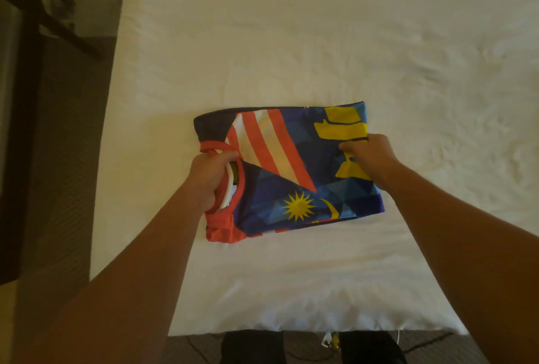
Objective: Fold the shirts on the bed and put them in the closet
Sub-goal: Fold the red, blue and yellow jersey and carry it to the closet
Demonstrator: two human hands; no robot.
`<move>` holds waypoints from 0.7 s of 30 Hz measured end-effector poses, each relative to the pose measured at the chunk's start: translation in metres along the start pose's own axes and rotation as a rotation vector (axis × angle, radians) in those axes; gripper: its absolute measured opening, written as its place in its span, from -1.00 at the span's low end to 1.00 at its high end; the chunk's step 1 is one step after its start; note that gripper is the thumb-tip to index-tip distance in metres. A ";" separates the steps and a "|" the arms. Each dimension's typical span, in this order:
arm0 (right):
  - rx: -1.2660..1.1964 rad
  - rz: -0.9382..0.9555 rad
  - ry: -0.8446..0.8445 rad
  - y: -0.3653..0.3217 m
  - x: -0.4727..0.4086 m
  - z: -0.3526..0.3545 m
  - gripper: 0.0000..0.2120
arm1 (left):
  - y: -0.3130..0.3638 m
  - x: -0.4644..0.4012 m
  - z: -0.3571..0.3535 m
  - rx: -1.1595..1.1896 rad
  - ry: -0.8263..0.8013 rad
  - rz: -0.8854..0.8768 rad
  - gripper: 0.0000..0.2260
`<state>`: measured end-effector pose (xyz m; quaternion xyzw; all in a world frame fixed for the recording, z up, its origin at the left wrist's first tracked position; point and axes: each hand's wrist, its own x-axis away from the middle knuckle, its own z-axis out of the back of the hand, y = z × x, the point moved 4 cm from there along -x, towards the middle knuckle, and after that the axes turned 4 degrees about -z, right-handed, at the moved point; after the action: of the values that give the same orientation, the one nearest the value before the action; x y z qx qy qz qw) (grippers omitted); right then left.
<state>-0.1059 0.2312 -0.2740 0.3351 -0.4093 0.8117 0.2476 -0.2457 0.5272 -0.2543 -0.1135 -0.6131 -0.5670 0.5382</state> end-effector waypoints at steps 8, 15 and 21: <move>0.337 0.268 0.007 -0.019 0.019 0.007 -0.83 | 0.022 0.017 0.007 -0.147 0.067 -0.285 -0.82; 0.339 0.408 -0.105 -0.055 0.066 0.007 -0.69 | 0.030 0.069 0.026 -0.123 0.190 -0.301 -0.74; 0.460 0.631 -0.189 -0.100 0.136 0.028 -0.71 | 0.031 0.169 0.047 0.060 0.367 -0.222 -0.71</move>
<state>-0.1173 0.2794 -0.1103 0.3127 -0.3208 0.8840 -0.1339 -0.3143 0.4965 -0.0930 0.0760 -0.5304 -0.6154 0.5781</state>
